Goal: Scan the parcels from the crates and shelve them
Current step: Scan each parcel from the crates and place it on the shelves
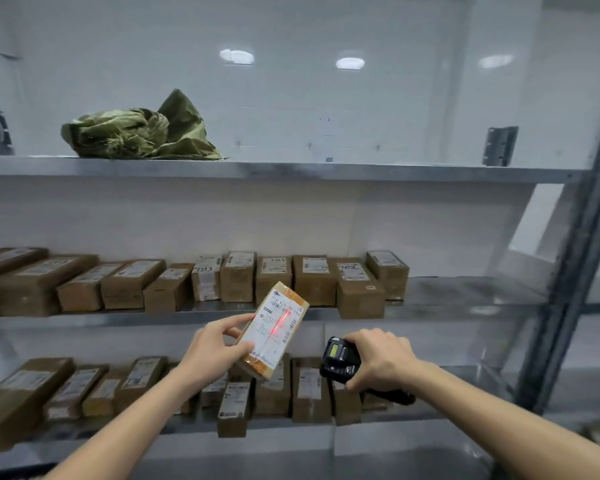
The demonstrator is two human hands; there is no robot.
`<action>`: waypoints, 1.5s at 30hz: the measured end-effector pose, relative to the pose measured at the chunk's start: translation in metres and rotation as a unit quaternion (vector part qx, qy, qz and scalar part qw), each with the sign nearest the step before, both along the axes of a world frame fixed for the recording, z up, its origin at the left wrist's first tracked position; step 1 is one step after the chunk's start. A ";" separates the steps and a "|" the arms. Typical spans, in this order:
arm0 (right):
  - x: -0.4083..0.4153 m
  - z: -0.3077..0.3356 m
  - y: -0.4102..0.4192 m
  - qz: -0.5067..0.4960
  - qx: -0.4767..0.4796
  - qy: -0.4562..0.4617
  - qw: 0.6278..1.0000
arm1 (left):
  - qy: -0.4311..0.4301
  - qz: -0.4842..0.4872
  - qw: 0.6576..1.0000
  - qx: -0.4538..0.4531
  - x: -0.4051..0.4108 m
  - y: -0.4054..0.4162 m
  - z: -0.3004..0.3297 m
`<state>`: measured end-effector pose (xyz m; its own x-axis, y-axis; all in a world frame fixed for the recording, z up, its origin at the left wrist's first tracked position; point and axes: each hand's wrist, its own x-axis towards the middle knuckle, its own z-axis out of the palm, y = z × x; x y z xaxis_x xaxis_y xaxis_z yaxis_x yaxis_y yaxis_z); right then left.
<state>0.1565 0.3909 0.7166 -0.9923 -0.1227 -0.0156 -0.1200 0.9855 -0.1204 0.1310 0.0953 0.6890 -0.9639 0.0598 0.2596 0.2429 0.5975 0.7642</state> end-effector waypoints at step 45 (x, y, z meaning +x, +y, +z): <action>0.039 -0.029 0.205 0.012 -0.402 -0.012 0.915 | -0.143 -0.145 0.958 0.200 -0.005 0.268 -0.014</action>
